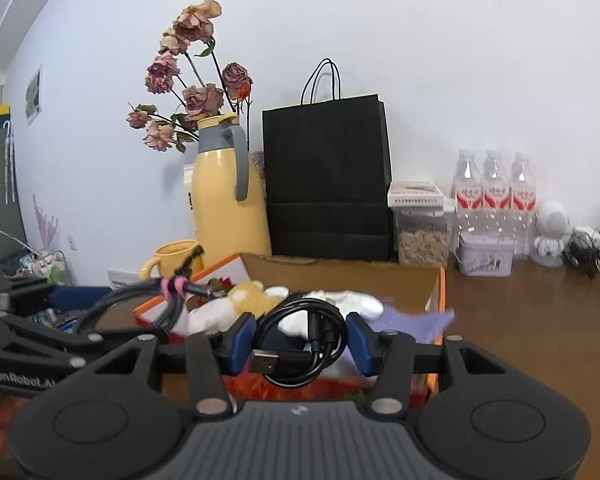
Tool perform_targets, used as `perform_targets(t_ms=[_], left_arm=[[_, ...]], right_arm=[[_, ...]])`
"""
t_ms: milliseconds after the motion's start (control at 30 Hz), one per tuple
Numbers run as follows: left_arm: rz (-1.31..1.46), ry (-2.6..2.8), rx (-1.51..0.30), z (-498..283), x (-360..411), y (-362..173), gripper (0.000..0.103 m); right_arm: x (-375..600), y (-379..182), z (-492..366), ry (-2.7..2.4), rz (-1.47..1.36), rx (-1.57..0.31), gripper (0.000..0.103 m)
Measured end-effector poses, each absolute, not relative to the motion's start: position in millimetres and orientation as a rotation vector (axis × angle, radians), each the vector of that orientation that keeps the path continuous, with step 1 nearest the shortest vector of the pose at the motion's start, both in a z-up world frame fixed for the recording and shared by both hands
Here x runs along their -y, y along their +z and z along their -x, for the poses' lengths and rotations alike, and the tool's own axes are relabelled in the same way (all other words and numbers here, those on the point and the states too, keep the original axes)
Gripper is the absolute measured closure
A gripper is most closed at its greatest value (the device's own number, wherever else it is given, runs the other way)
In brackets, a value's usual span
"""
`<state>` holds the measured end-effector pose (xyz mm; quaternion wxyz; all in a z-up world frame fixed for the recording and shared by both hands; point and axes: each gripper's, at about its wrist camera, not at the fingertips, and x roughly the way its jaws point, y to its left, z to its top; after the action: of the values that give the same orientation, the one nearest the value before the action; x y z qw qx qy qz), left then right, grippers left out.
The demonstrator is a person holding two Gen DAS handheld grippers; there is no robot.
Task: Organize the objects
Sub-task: 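Carry the black cable into the box and open right gripper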
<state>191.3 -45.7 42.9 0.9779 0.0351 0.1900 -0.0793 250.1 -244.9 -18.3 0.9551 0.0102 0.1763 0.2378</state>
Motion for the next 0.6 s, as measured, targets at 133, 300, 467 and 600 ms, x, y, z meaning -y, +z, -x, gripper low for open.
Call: perform_targets(t_ms=[133, 300, 467, 600], left_arm=[[-0.041, -0.131, -0.364, -219.8, 35.1, 50.2, 0.015], [-0.007, -0.117, -0.374, -259.6, 29.0, 47.7, 0.015], [0.037, -0.100, -0.397, -303.9, 22.0, 41.7, 0.015], [0.044, -0.091, -0.414, -329.9, 19.7, 34.6, 0.015]], right_arm=[[228.4, -13.4, -283.7, 0.473, -0.003, -0.380, 0.055], [204.0, -17.1, -326.5, 0.454, 0.033, -0.404, 0.055], [190.8, -25.6, -368.4, 0.420, 0.035, -0.426, 0.055], [188.1, -35.9, -391.3, 0.407, 0.031, -0.442, 0.055]])
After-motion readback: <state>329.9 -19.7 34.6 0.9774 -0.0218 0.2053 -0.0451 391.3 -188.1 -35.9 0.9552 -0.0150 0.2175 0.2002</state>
